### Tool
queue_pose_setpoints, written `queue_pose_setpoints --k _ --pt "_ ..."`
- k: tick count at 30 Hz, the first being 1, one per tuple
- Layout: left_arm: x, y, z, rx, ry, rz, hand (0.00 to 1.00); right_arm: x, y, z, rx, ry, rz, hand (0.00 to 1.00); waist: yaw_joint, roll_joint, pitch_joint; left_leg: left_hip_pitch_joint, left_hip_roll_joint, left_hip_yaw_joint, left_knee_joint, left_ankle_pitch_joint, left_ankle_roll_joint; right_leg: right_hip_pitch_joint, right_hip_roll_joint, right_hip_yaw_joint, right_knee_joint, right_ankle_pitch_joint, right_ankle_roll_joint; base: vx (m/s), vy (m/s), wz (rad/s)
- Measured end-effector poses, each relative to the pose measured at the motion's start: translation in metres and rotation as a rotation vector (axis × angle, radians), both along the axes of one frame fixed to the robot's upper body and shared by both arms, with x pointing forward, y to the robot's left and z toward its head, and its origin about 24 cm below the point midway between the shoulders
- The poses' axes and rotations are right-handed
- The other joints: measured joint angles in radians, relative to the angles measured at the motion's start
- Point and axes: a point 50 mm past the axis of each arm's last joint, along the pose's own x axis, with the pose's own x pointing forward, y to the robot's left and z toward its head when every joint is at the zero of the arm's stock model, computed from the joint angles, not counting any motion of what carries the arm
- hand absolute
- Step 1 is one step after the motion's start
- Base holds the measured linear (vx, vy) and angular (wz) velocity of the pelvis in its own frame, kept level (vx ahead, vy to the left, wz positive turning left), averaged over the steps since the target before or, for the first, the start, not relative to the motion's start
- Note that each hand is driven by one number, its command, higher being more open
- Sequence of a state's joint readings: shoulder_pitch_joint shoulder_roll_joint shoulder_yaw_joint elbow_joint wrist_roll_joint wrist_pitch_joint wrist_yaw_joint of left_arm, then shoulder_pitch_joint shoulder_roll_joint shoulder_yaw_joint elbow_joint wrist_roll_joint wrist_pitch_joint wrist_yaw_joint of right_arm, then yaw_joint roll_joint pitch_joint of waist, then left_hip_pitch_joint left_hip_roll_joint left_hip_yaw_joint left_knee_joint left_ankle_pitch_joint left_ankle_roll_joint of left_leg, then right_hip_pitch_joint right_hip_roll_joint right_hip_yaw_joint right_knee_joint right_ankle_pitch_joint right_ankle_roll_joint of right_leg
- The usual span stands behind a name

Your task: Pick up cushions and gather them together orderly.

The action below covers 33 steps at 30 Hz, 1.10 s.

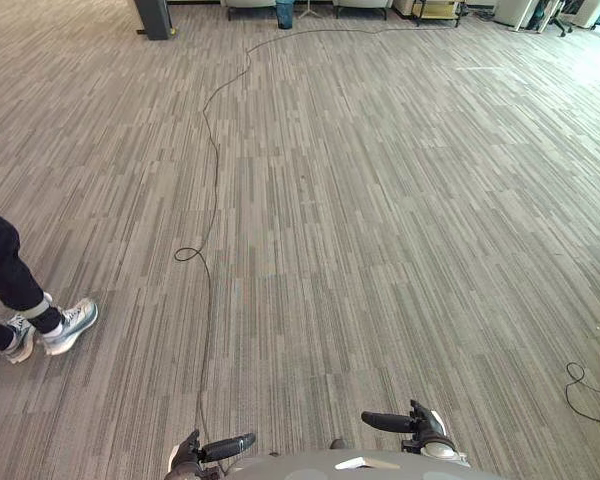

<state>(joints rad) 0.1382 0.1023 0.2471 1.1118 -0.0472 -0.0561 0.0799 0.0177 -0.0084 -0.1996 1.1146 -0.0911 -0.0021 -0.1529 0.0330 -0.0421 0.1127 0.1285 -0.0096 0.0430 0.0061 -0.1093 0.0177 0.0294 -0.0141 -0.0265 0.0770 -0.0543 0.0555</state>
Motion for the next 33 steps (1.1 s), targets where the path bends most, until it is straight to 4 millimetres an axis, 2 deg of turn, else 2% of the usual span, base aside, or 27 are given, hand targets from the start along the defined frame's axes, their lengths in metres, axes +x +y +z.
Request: queue_pose_setpoints --k 2,3,4,5,7,10,11,14,15,16,17,18,19,20,21,22,23,24,25,26,27,28,29,30,33 --pt "0.004 0.002 0.002 0.007 -0.019 0.006 1.0 0.0 0.0 0.001 0.007 -0.013 -0.024 1.0 0.013 -0.008 0.006 -0.007 -0.014 0.009 0.046 -0.044 0.023 -0.061 -0.026 -0.008 0.16 -0.056 0.031 0.01 0.081 -0.01" --pt "0.006 0.002 0.002 0.008 -0.026 0.005 1.0 0.001 -0.001 0.002 0.005 -0.024 -0.025 1.0 0.022 -0.007 0.007 -0.005 -0.014 0.015 0.059 -0.049 0.035 -0.12 -0.036 -0.019 0.294 -0.064 0.042 0.0 0.095 -0.09" --pt "0.007 0.003 0.003 0.012 -0.033 0.004 1.0 0.003 -0.002 0.003 0.003 -0.036 -0.029 1.0 0.022 -0.007 0.01 -0.001 -0.017 0.017 0.068 -0.052 0.043 -0.179 -0.049 -0.033 0.419 -0.064 0.042 0.02 0.138 -0.04" --pt "0.007 0.007 0.004 0.019 -0.033 0.009 1.0 0.005 0.0 0.004 0.01 -0.049 -0.039 1.0 0.022 -0.02 0.014 0.017 -0.027 0.008 0.07 -0.056 0.051 -0.23 -0.079 -0.063 0.544 -0.072 0.037 0.07 0.174 0.08" --pt "0.006 0.009 0.004 0.023 -0.032 0.021 1.0 0.004 0.001 0.004 0.018 -0.059 -0.061 1.0 0.021 -0.031 0.017 0.05 -0.034 -0.006 0.068 -0.076 0.06 -0.264 -0.119 -0.106 0.663 -0.108 0.031 0.11 0.127 0.18" --pt "0.007 0.008 0.004 0.018 -0.034 0.027 1.0 0.005 -0.002 0.005 0.015 -0.073 -0.084 1.0 0.018 -0.029 0.017 0.083 -0.031 -0.03 0.048 -0.108 0.059 -0.298 -0.132 -0.18 0.609 -0.142 0.021 0.2 0.039 0.16" --pt "0.007 0.007 0.003 0.015 -0.033 0.028 1.0 0.007 -0.004 0.005 0.016 -0.077 -0.1 1.0 0.017 -0.025 0.018 0.085 -0.024 -0.033 0.046 -0.118 0.067 -0.326 -0.112 -0.202 0.554 -0.145 0.014 0.38 -0.022 0.07" --pt "0.009 0.001 0.002 -0.002 -0.031 0.021 1.0 0.019 -0.01 0.009 0.019 -0.113 -0.139 1.0 -0.003 0.012 0.045 0.128 0.028 -0.045 0.023 -0.147 0.063 -0.387 -0.006 -0.223 0.414 -0.126 -0.026 0.39 -0.071 0.12" --pt "0.011 0.0 0.002 -0.006 -0.029 0.01 1.0 0.024 -0.011 0.011 0.016 -0.128 -0.136 1.0 -0.015 0.023 0.053 0.148 0.048 -0.065 0.011 -0.15 0.058 -0.399 0.026 -0.222 0.353 -0.097 -0.037 0.39 -0.129 0.55" --pt "0.014 0.003 0.003 -0.003 -0.032 -0.003 1.0 0.024 -0.011 0.011 0.012 -0.129 -0.126 1.0 -0.029 0.007 0.061 0.169 0.046 -0.092 0.016 -0.145 0.05 -0.406 0.046 -0.22 0.265 -0.04 -0.039 0.55 -0.204 0.8" --pt "0.015 0.007 0.004 0.002 -0.031 -0.029 1.0 0.018 -0.012 0.009 0.01 -0.113 -0.134 1.0 -0.032 -0.013 0.058 0.206 0.033 -0.125 0.027 -0.156 0.032 -0.39 0.042 -0.211 0.171 0.047 -0.063 0.59 -0.226 0.8" --pt "0.014 0.006 0.003 0.0 -0.029 -0.03 1.0 0.014 -0.015 0.009 0.006 -0.105 -0.149 1.0 -0.037 -0.013 0.054 0.22 0.033 -0.143 0.034 -0.165 0.018 -0.381 0.036 -0.206 0.184 0.132 -0.122 0.78 -0.291 0.7" --pt "0.021 -0.005 0.002 -0.026 -0.04 -0.029 1.0 0.015 -0.022 0.01 -0.005 -0.108 -0.171 1.0 -0.034 0.022 0.051 0.222 0.067 -0.16 0.083 -0.164 0.002 -0.379 0.051 -0.233 0.243 0.086 -0.163 0.8 -0.286 0.57" --pt "0.03 -0.012 0.003 -0.043 -0.068 -0.028 1.0 0.016 -0.022 0.011 -0.011 -0.116 -0.166 1.0 -0.035 0.042 0.05 0.169 0.067 -0.157 0.212 -0.151 -0.038 -0.359 0.054 -0.248 0.253 0.038 -0.178 0.82 -0.269 0.41" --pt "0.032 -0.013 0.003 -0.048 -0.075 -0.023 1.0 0.017 -0.022 0.011 -0.011 -0.12 -0.166 1.0 -0.034 0.046 0.051 0.146 0.068 -0.152 0.268 -0.142 -0.056 -0.346 0.059 -0.248 0.248 0.026 -0.181 0.54 -0.168 0.17" --pt "0.033 -0.014 0.003 -0.059 -0.086 0.001 1.0 0.019 -0.02 0.012 -0.007 -0.125 -0.159 1.0 -0.035 0.054 0.051 0.092 0.071 -0.139 0.41 -0.113 -0.108 -0.312 0.071 -0.242 0.228 0.011 -0.185 0.63 -0.181 -0.08" --pt "0.036 -0.014 0.004 -0.062 -0.099 0.015 1.0 0.021 -0.015 0.012 0.0 -0.127 -0.141 1.0 -0.036 0.065 0.054 0.021 0.079 -0.133 0.6 -0.067 -0.175 -0.255 0.091 -0.232 0.19 -0.001 -0.189 0.69 -0.199 -0.2" --pt "0.04 -0.018 0.005 -0.071 -0.124 0.038 1.0 0.023 -0.014 0.013 -0.003 -0.126 -0.107 1.0 -0.034 0.074 0.059 -0.065 0.101 -0.116 0.826 -0.059 -0.216 -0.171 0.116 -0.22 0.139 -0.011 -0.192 0.66 -0.187 -0.2" --pt "0.044 -0.02 0.007 -0.073 -0.145 0.04 1.0 0.024 -0.012 0.013 -0.001 -0.129 -0.094 1.0 -0.032 0.072 0.067 -0.121 0.122 -0.082 0.952 -0.067 -0.209 -0.111 0.128 -0.21 0.106 -0.018 -0.196 0.48 -0.119 -0.26" --pt "0.051 -0.022 0.01 -0.076 -0.176 0.039 1.0 0.026 -0.007 0.013 0.004 -0.13 -0.075 1.0 -0.022 0.06 0.076 -0.193 0.15 -0.032 1.061 -0.086 -0.176 -0.038 0.136 -0.189 0.067 -0.027 -0.2 0.44 -0.083 -0.48" --pt "0.062 -0.022 0.014 -0.07 -0.224 0.025 1.0 0.028 0.001 0.013 0.014 -0.131 -0.049 1.0 0.001 0.044 0.077 -0.295 0.175 0.029 1.093 -0.114 -0.126 0.031 0.139 -0.149 0.02 -0.034 -0.2 0.43 -0.063 -0.56" --pt "0.065 -0.022 0.016 -0.066 -0.237 0.021 1.0 0.029 0.003 0.013 0.015 -0.132 -0.041 1.0 0.009 0.042 0.077 -0.328 0.183 0.045 1.084 -0.123 -0.111 0.049 0.14 -0.137 0.006 -0.035 -0.199 0.41 -0.026 -0.65" --pt "0.069 -0.024 0.018 -0.069 -0.258 0.02 1.0 0.031 0.006 0.013 0.026 -0.137 -0.039 1.0 0.017 0.038 0.08 -0.376 0.199 0.074 1.033 -0.144 -0.092 0.085 0.138 -0.12 -0.014 -0.039 -0.189 0.41 0.015 -0.51" --pt "0.073 -0.024 0.019 -0.068 -0.273 0.02 1.0 0.032 0.012 0.013 0.04 -0.136 -0.04 1.0 0.022 0.036 0.087 -0.422 0.21 0.096 0.918 -0.167 -0.082 0.131 0.133 -0.099 -0.035 -0.049 -0.173 0.41 0.04 -0.46" --pt "0.079 -0.027 0.02 -0.074 -0.284 0.017 1.0 0.032 0.015 0.013 0.047 -0.128 -0.04 1.0 0.027 0.035 0.095 -0.468 0.192 0.1 0.633 -0.156 -0.08 0.191 0.109 -0.068 -0.065 -0.079 -0.151 0.4 0.141 -0.34"
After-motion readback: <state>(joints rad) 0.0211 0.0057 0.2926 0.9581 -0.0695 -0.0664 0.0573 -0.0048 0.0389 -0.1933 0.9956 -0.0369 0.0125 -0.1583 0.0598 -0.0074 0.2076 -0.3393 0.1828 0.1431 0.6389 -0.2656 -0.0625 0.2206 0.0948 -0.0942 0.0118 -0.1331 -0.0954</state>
